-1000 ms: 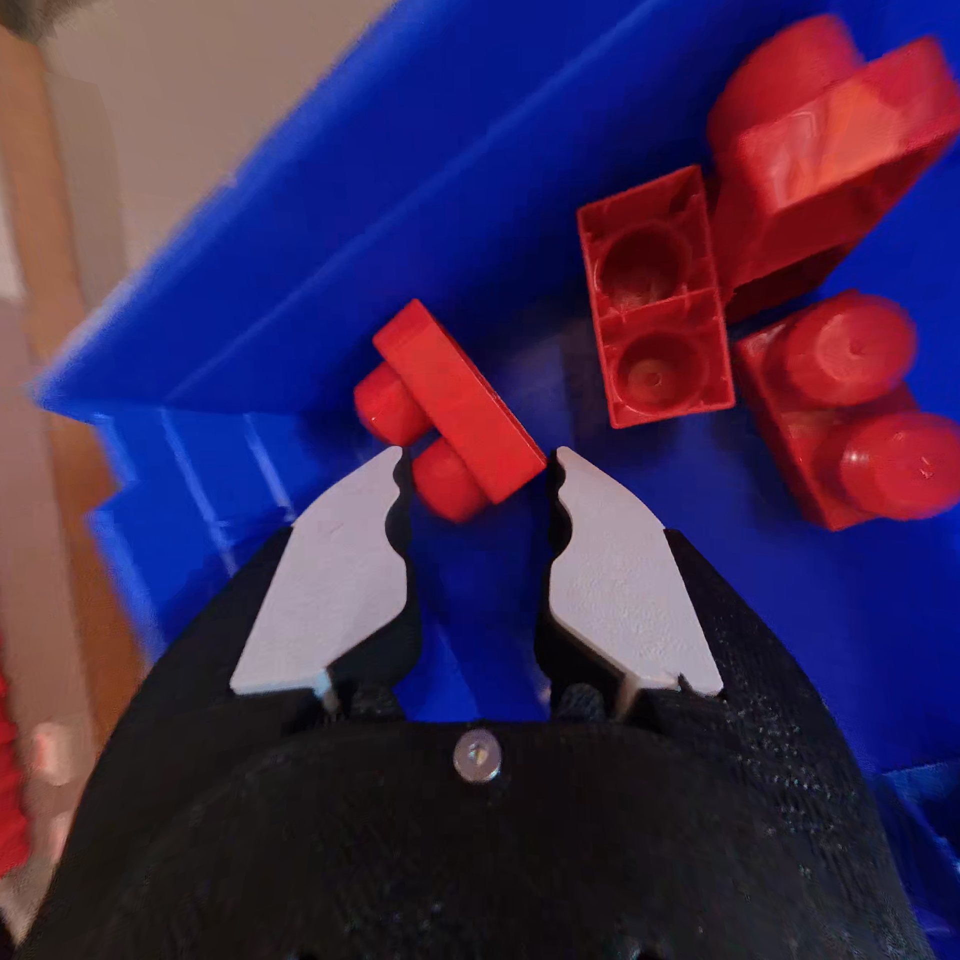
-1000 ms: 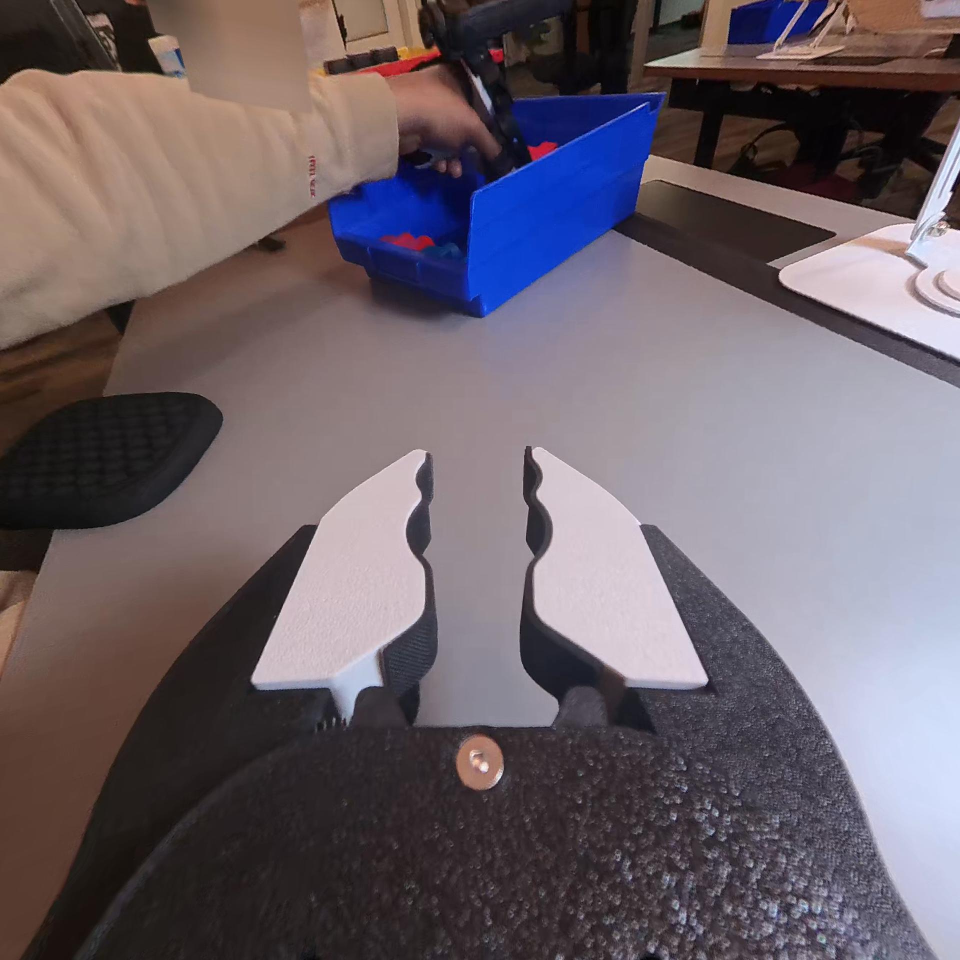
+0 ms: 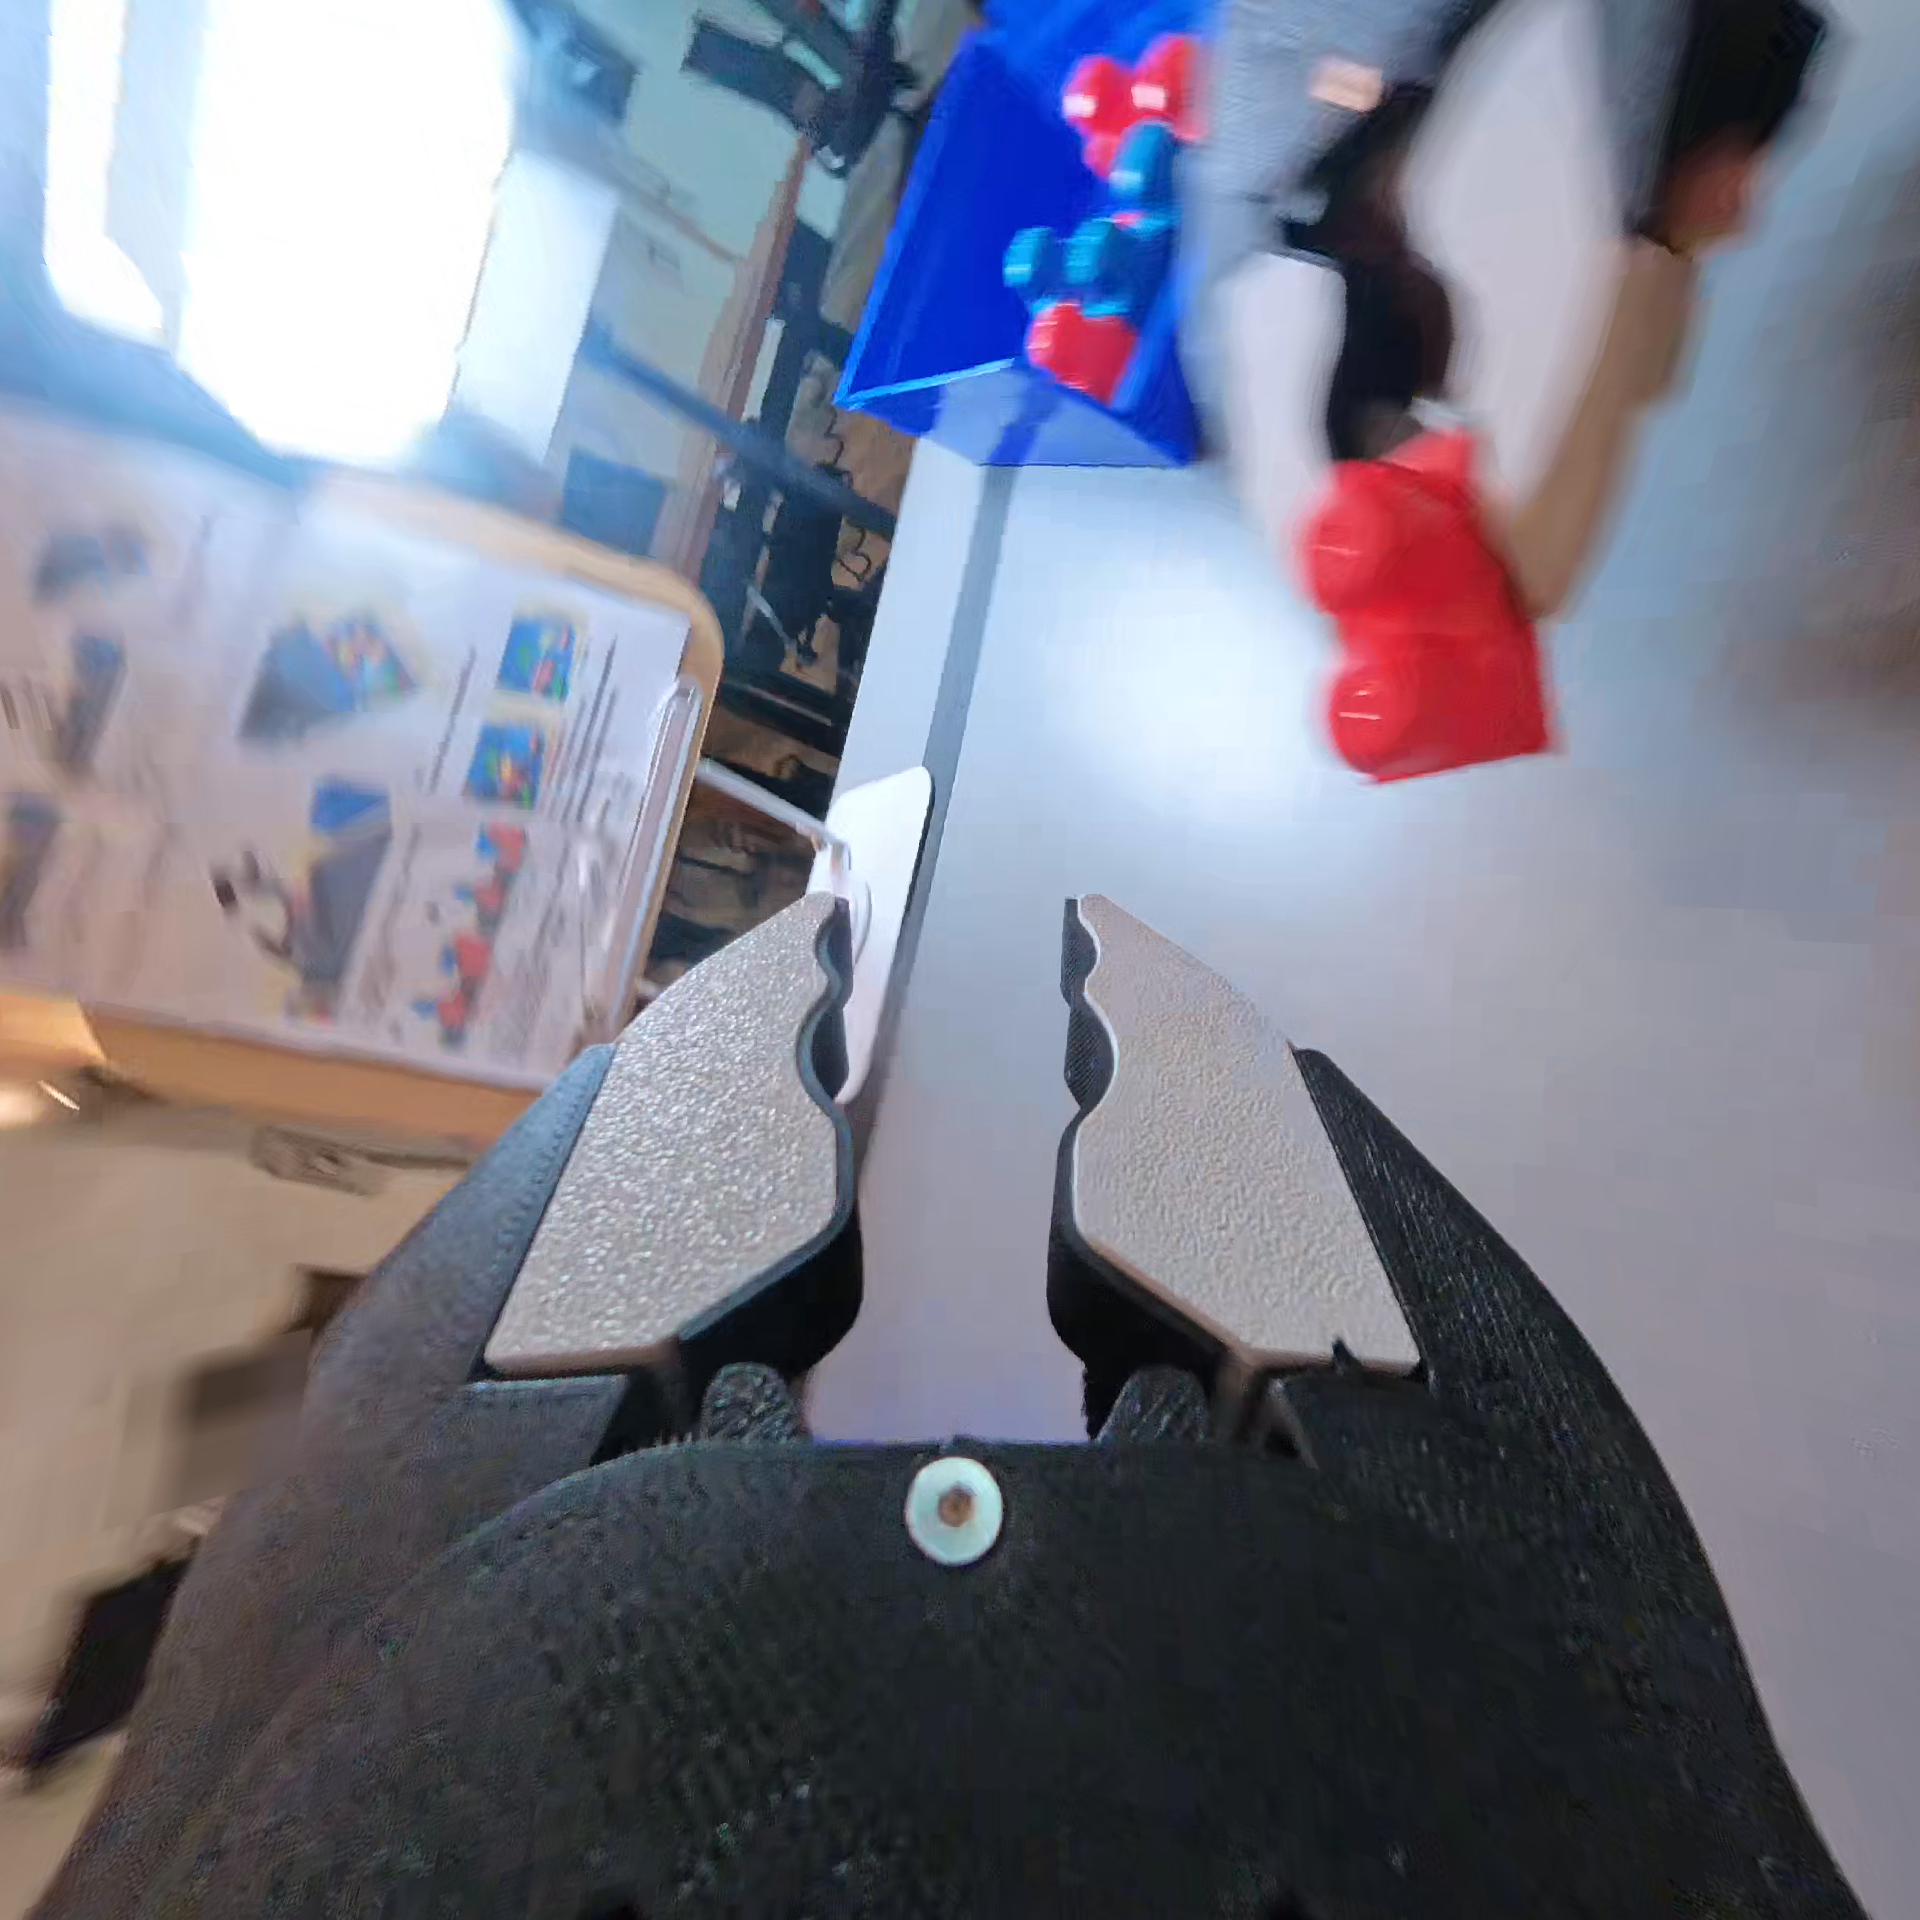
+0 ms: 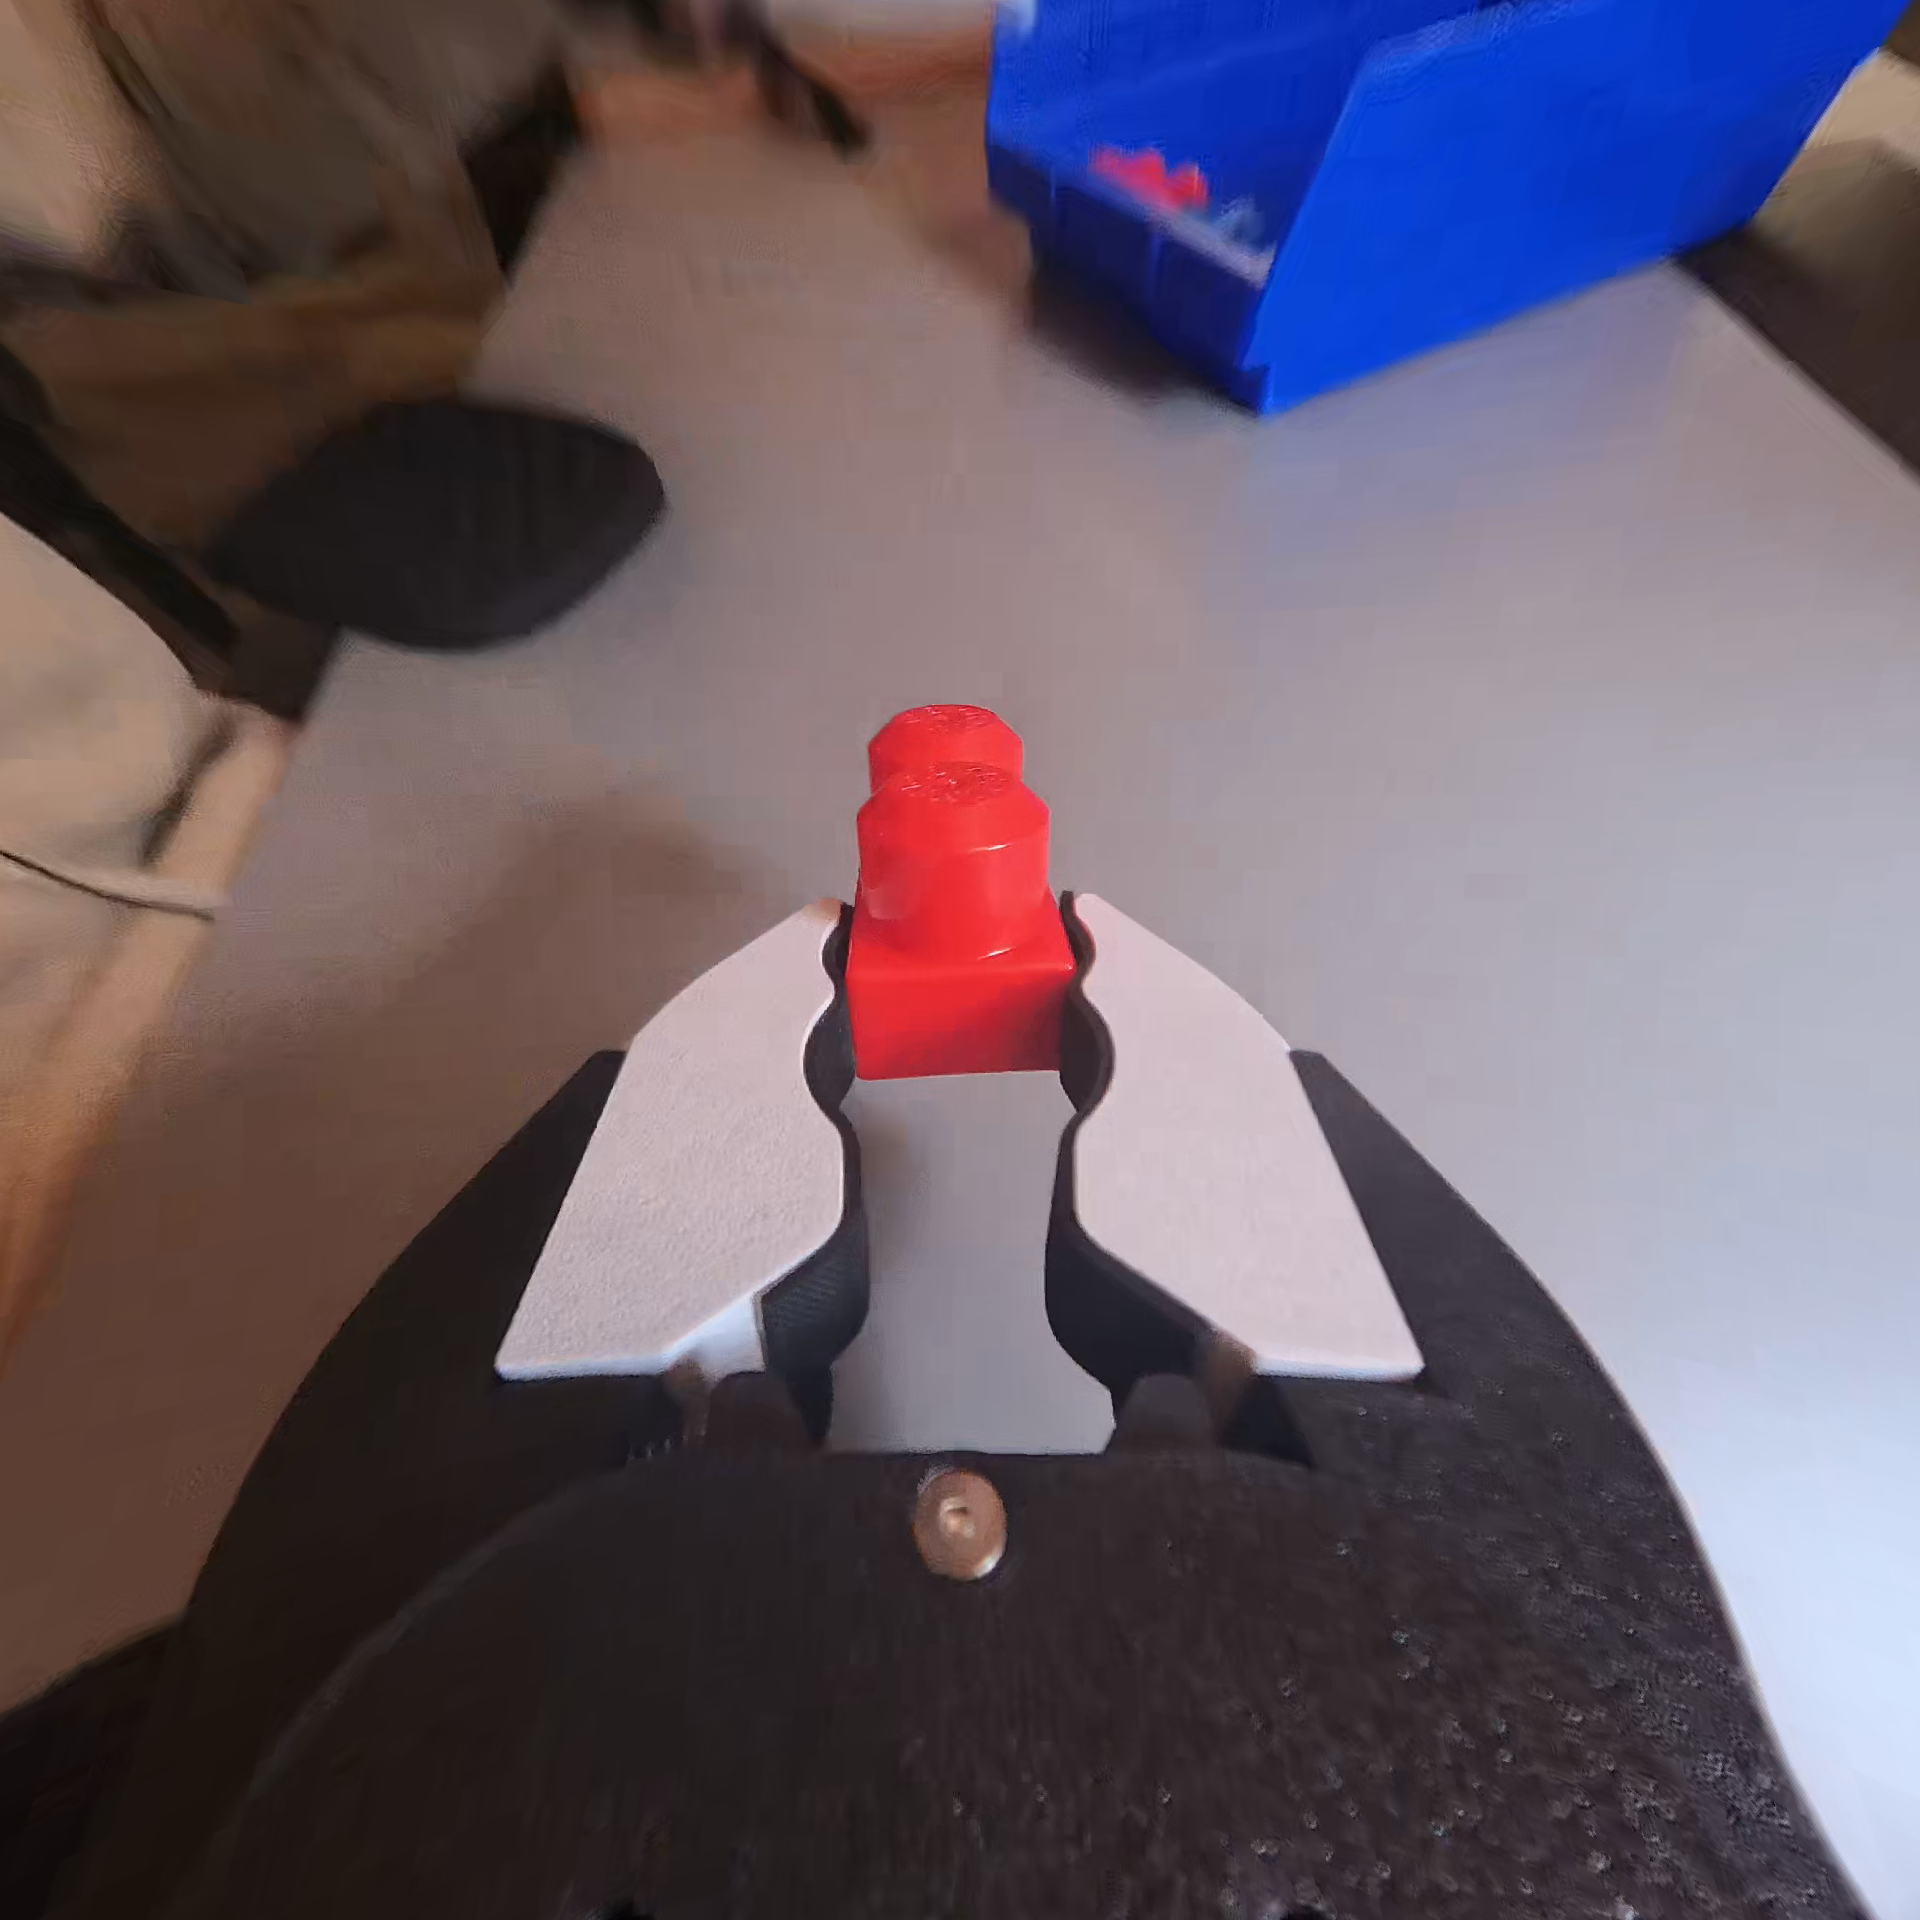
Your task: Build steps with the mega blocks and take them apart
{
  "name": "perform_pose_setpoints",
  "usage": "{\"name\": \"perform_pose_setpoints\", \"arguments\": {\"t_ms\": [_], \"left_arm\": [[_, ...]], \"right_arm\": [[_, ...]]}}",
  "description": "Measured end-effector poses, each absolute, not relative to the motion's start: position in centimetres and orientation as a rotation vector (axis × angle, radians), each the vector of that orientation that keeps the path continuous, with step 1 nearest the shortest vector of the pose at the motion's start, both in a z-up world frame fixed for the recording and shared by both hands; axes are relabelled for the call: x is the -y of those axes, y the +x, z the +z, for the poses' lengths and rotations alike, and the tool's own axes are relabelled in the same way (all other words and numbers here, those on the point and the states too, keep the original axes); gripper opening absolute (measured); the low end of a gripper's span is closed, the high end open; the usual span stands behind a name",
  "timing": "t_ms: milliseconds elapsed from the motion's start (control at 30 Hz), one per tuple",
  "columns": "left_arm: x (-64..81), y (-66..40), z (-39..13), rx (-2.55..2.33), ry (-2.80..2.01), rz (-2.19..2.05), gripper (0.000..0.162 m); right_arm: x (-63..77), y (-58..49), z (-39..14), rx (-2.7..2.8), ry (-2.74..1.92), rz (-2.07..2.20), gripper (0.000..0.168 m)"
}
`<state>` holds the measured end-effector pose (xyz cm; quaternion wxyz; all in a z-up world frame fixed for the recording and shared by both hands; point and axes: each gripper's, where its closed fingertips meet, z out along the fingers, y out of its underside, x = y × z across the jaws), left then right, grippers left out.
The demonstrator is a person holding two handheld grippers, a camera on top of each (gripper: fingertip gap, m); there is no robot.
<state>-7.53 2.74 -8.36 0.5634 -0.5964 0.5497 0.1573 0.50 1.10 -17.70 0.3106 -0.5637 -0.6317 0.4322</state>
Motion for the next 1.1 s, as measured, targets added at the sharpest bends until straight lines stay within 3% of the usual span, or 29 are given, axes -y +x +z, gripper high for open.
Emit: {"name": "perform_pose_setpoints", "arguments": {"t_ms": [133,200,300,467,667,900,1100], "left_arm": [[-5.5,-16.6,-4.3,-0.795,-1.693,-0.042,0.034],[-7.1,-22.0,-4.7,-0.597,-1.843,-0.137,0.037],[-9.0,-29.4,-8.2,-0.444,-2.072,-0.073,0.045],[-9.6,-33.1,-16.2,-0.340,-2.437,-0.217,0.059],[-9.4,-32.1,-22.3,-0.479,-2.701,-0.299,0.069],[-11.5,-32.0,-21.6,-0.540,-2.674,-0.144,0.006],[-11.7,-33.4,-18.1,-0.549,-2.550,0.011,0.000]], "right_arm": [[-1.5,1.8,-22.9,1.870,-1.545,0.863,0.037],[-1.8,1.9,-23.2,1.898,-1.534,0.761,0.038],[-2.5,1.9,-22.6,1.868,-1.537,0.693,0.055],[-2.8,1.5,-20.6,1.766,-1.513,0.780,0.054],[-2.7,1.1,-20.5,1.733,-1.496,0.799,0.050],[-3.2,0.9,-20.3,1.695,-1.491,0.786,0.042],[-3.8,0.4,-19.5,1.627,-1.494,0.815,0.040]]}}
